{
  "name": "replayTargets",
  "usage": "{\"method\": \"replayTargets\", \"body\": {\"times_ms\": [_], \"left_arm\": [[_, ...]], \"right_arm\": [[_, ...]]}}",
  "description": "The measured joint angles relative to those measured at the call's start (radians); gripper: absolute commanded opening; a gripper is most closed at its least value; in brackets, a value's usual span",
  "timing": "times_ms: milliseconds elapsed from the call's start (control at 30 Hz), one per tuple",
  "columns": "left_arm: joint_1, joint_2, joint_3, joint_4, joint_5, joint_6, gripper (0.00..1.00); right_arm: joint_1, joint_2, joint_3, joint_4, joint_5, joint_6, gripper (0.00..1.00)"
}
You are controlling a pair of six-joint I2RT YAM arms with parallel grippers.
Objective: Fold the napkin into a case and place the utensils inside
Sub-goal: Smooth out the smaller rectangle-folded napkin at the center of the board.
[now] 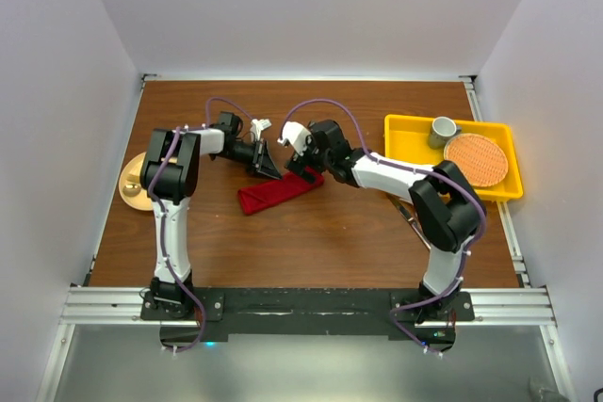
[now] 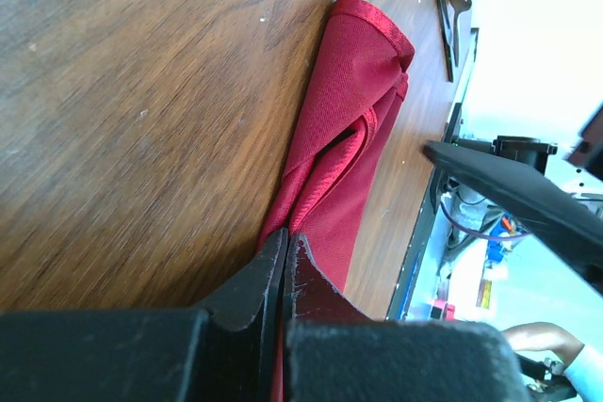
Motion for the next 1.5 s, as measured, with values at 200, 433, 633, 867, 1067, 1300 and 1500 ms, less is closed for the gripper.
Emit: {"method": "replayTargets", "body": {"times_ms": [200,433,633,867,1067,1300,1500], "left_arm": [[0.002,0.006,0.004,-0.004,0.012,0.010,0.00],[0.003,0.009,0.009,-0.015,0.015,0.027,0.00],[0.003,0.024,0.038,-0.054,0.017,0.031,0.00],[0.003,0.042,0.071,-0.106,0.019,0.052,0.00],[0.003,0.049,0.085,-0.126,0.019,0.059,0.00],[0.003,0.060,0.107,-0.160,0.019,0.079,0.00],[0.003,0.072,0.127,-0.189,0.023,0.099,0.00]], "right_arm": [[0.001,0.051,-0.003,0.003,0.003,-0.032,0.98],[0.008,0.103,0.013,0.021,0.074,-0.043,0.98],[0.013,0.109,0.041,-0.034,0.080,-0.033,0.97],[0.012,0.092,0.168,-0.236,-0.057,0.012,0.79],[0.006,0.090,0.309,-0.324,-0.178,0.060,0.53],[-0.014,0.186,0.352,-0.354,-0.277,0.068,0.61],[-0.039,0.282,0.352,-0.396,-0.346,0.047,0.61]]}}
